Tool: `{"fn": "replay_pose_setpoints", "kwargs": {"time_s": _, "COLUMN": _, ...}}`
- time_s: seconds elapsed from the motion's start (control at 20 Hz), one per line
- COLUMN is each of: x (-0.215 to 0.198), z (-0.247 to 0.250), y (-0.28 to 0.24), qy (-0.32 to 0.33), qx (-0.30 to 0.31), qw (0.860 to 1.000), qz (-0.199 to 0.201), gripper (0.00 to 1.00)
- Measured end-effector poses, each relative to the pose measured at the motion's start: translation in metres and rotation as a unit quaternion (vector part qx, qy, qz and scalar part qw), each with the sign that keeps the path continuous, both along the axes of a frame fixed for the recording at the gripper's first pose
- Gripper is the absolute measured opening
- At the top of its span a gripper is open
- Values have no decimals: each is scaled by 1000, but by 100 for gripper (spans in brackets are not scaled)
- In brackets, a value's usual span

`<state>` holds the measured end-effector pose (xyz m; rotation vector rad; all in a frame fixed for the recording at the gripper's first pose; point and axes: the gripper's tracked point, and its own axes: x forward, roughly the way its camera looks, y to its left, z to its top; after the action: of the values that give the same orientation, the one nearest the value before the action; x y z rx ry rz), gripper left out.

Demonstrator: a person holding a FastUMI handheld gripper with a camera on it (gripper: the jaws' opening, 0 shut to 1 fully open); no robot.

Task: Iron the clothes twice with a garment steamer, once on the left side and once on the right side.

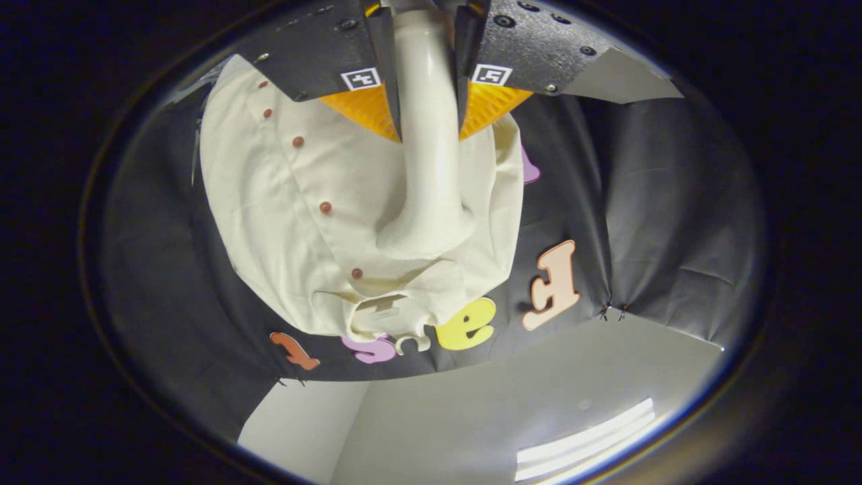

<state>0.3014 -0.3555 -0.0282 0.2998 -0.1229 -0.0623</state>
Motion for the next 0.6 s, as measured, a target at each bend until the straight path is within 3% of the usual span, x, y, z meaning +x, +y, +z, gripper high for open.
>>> {"fn": "replay_pose_setpoints", "kwargs": {"time_s": 0.6, "x": -17, "z": -60, "y": -3, "qy": 26, "qx": 18, "qw": 999, "qz": 23, "gripper": 35}}
